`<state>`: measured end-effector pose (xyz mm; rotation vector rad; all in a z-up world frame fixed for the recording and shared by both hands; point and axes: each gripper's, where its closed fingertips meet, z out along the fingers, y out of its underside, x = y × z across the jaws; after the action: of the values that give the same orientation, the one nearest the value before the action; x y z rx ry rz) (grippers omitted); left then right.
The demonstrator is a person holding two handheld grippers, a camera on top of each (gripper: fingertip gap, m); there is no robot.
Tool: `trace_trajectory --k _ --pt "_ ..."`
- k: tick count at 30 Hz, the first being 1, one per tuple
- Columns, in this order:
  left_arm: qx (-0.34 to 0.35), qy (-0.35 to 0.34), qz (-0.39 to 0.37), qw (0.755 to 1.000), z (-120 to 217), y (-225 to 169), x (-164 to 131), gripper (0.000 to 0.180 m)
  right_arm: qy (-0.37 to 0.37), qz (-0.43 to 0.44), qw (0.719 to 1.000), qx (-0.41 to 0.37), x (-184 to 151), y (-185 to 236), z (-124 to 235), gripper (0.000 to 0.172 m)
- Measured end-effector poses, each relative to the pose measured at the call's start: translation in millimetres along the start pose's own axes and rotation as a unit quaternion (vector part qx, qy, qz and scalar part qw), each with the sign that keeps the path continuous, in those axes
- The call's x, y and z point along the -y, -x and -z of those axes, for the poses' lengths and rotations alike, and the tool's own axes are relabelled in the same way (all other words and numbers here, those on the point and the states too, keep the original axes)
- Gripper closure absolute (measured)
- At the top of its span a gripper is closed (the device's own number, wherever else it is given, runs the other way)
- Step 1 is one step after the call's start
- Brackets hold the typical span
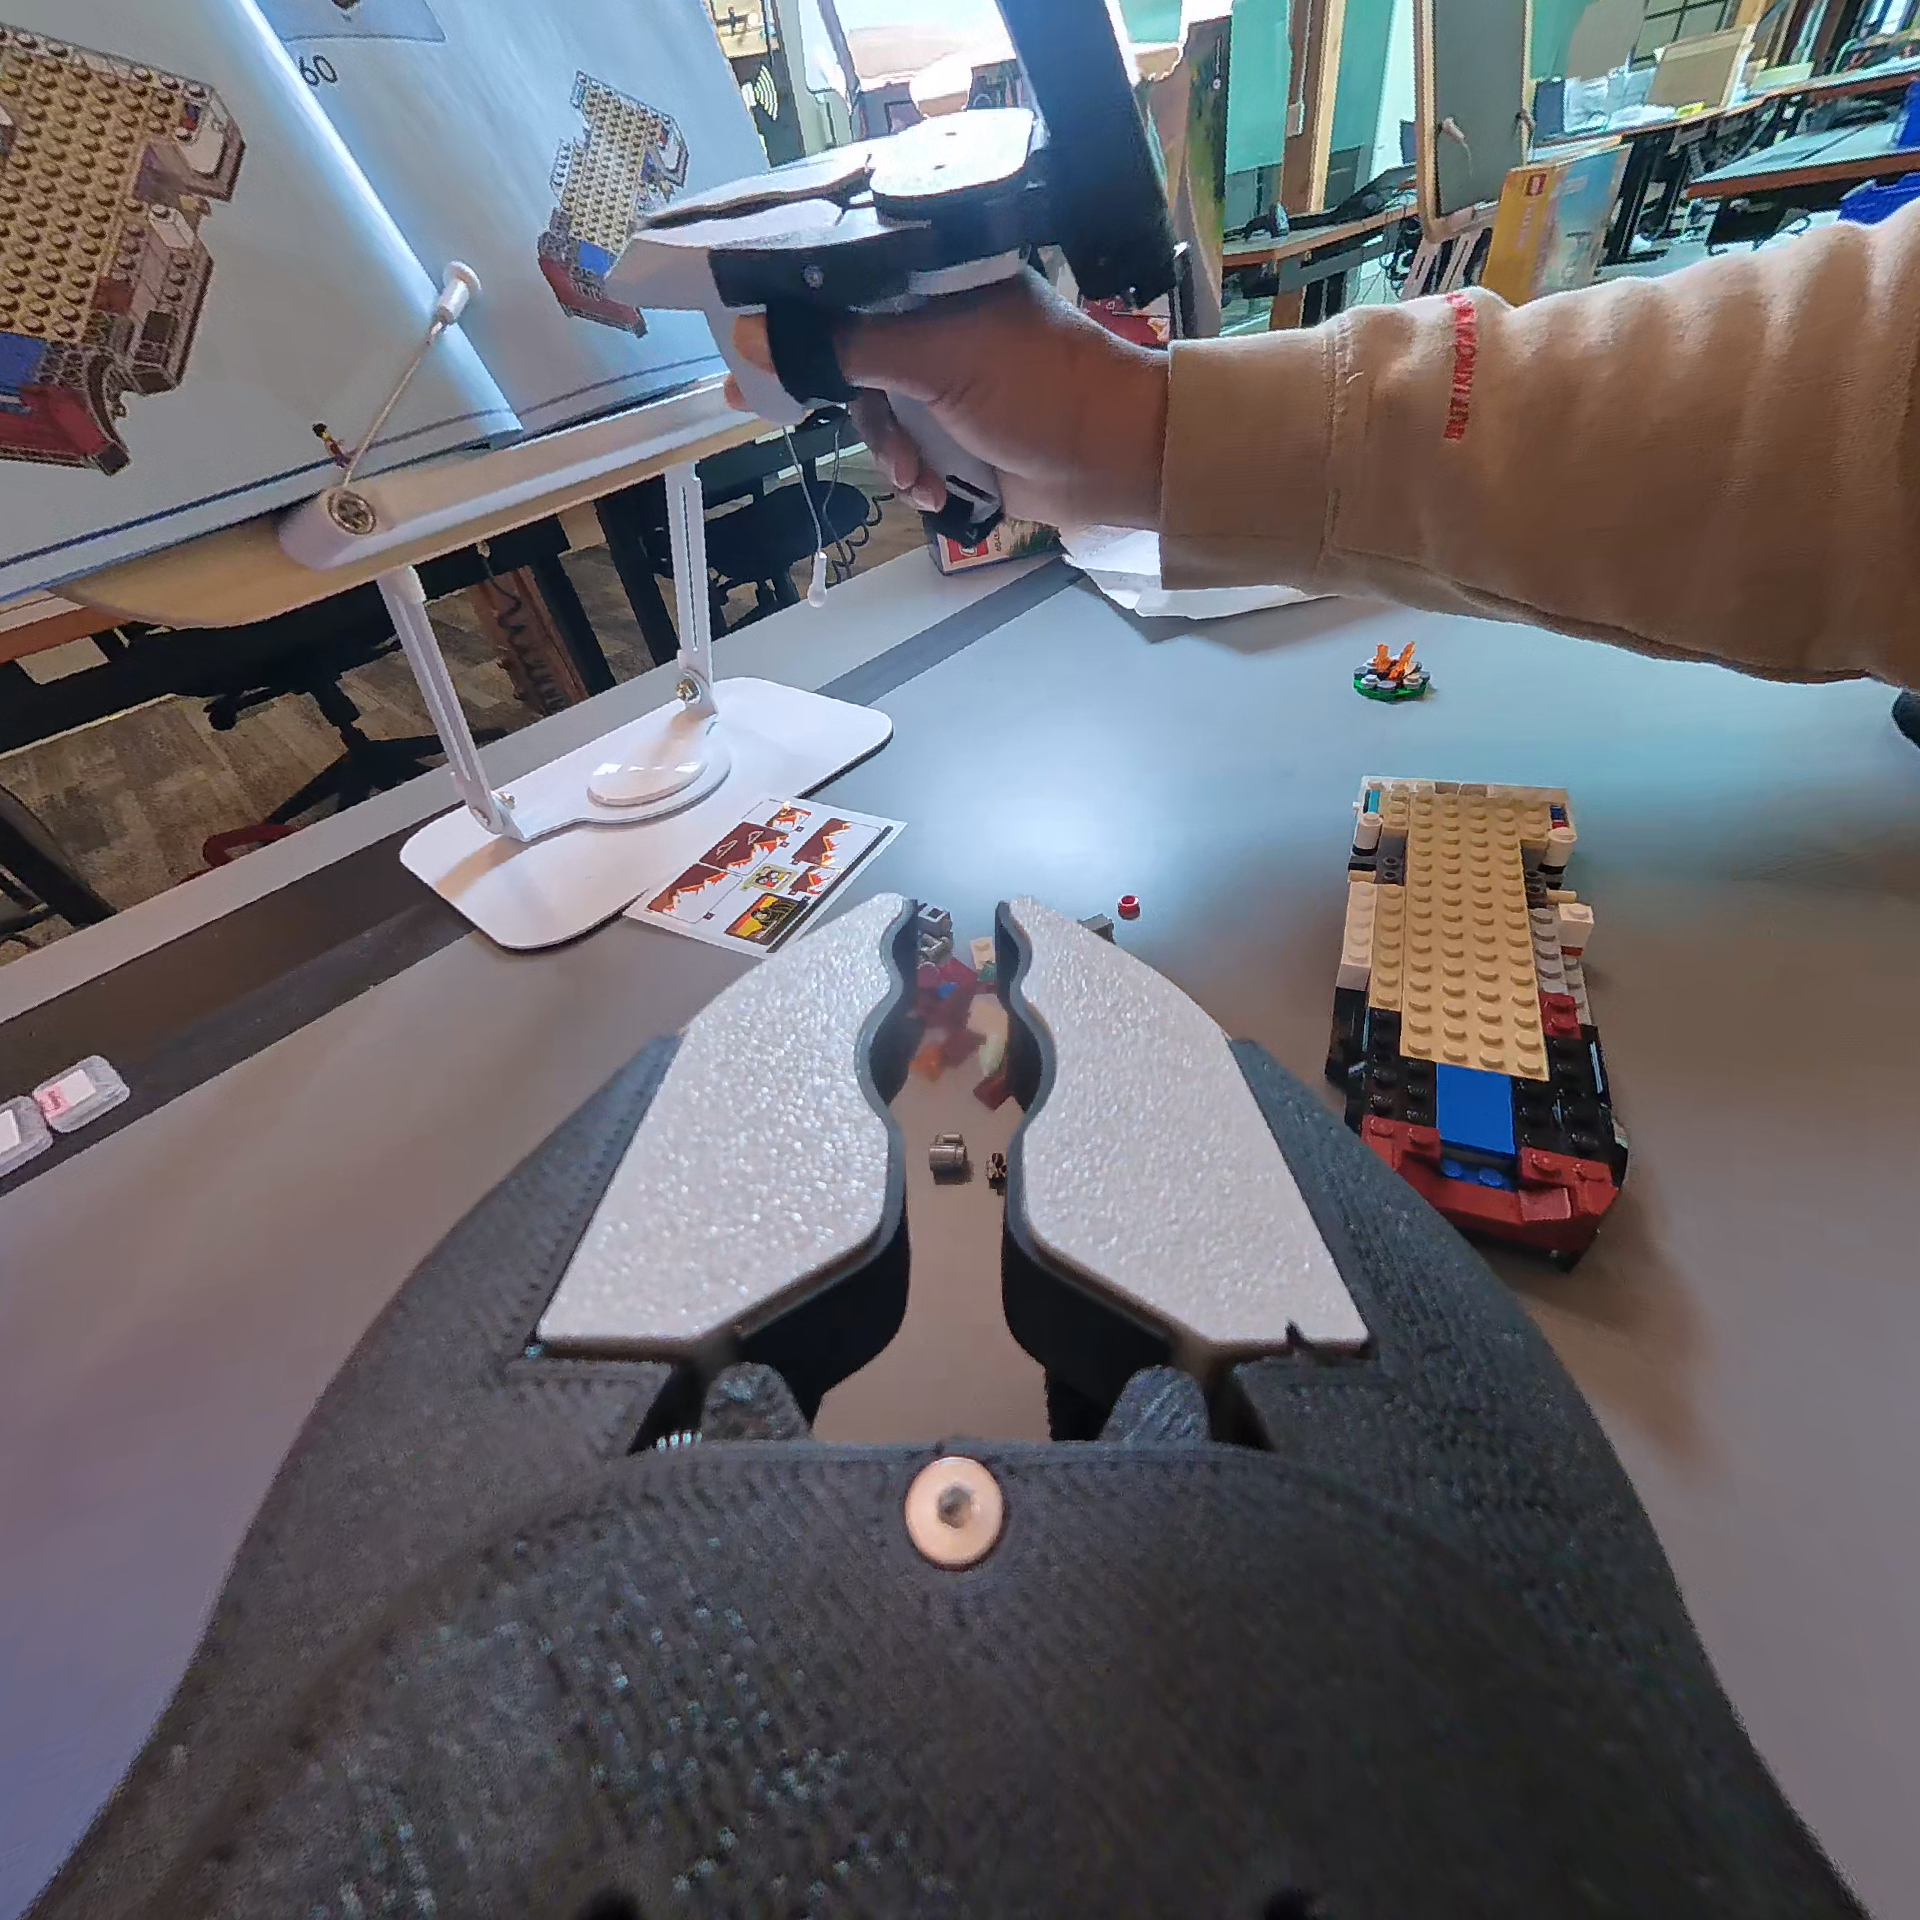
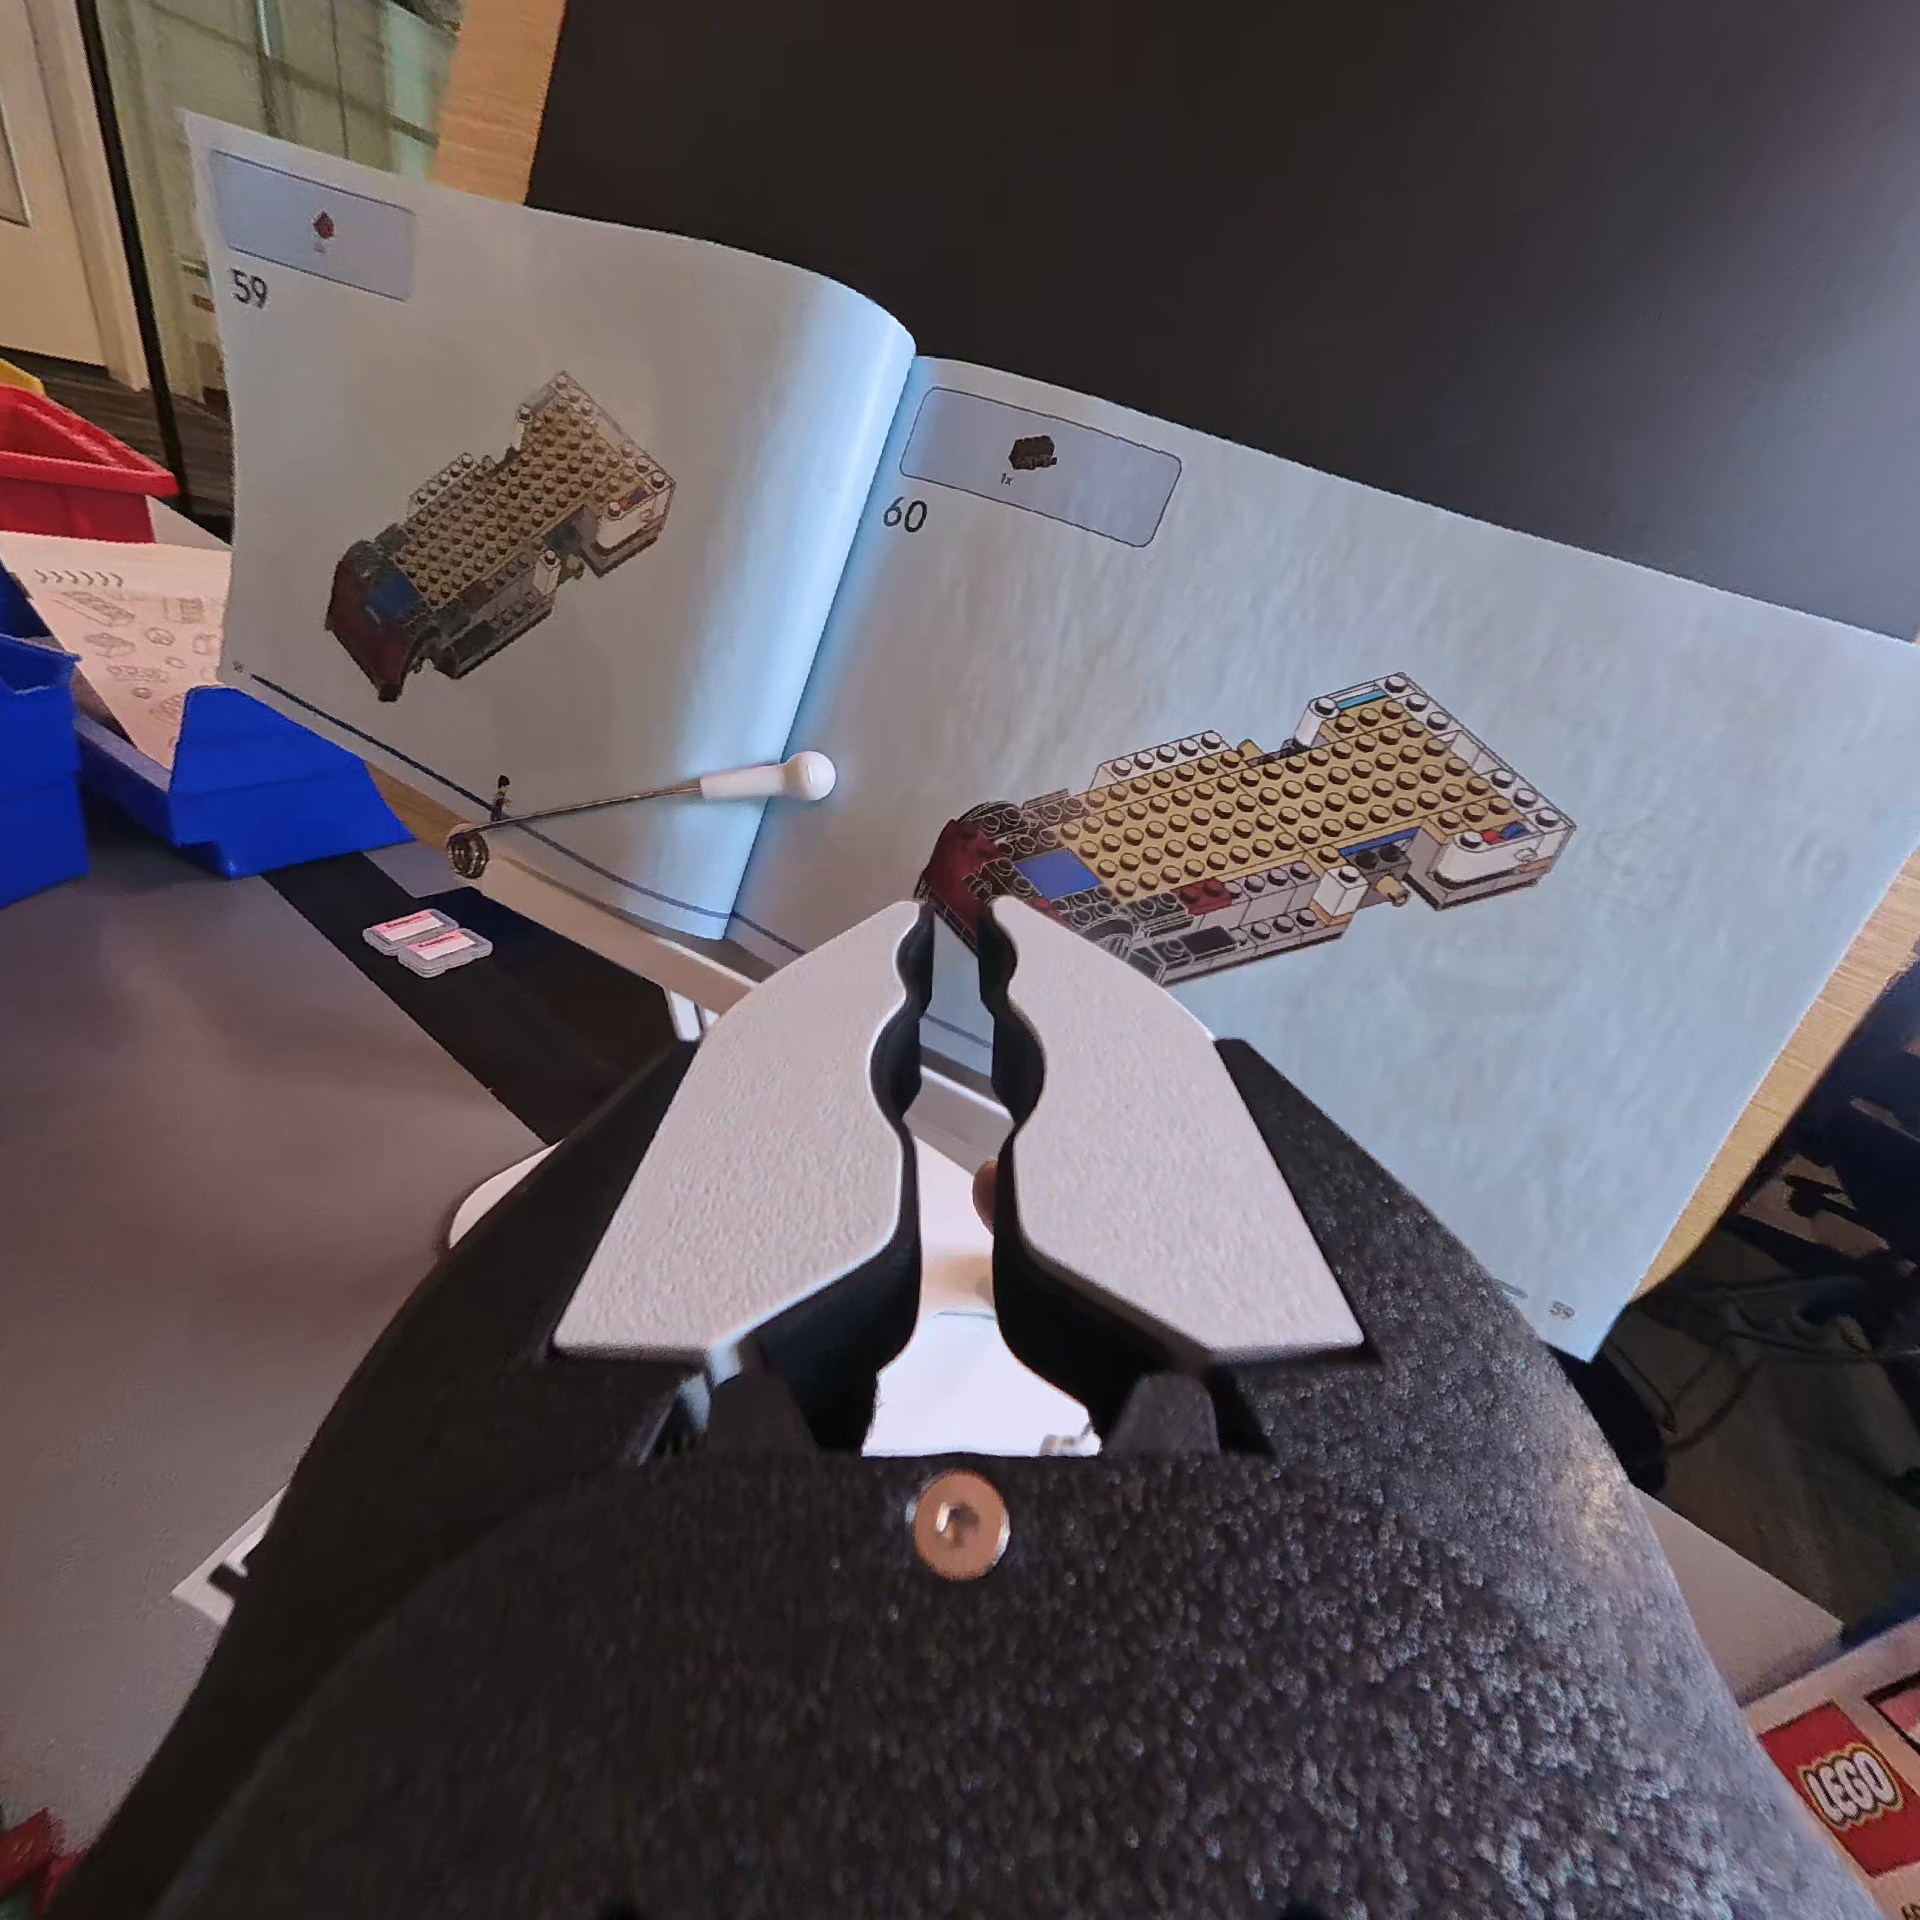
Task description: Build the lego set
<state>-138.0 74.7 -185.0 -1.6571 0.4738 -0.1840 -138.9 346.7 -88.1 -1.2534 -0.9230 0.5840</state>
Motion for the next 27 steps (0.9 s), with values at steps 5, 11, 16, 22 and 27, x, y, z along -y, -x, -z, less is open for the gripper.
trace_trajectory --k 5,11,16,22,27 --pt "0.022 0.005 -0.018 1.000 3 10 2 0.166 -0.007 0.001 0.998 0.055 11 25 35 0.161" --pt "0.036 0.013 -0.027 0.999 11 26 6 0.165 -0.003 -0.005 0.989 0.150 16 69 127 0.151" --pt "0.038 0.014 -0.018 0.999 15 31 7 0.165 0.016 -0.031 0.983 0.179 2 86 200 0.144" --pt "0.042 0.017 -0.036 0.998 13 27 6 0.166 0.022 -0.053 0.983 0.173 -23 99 249 0.133" --pt "0.068 0.010 -0.045 0.997 23 37 18 0.167 0.014 -0.057 0.986 0.154 -41 95 249 0.132"
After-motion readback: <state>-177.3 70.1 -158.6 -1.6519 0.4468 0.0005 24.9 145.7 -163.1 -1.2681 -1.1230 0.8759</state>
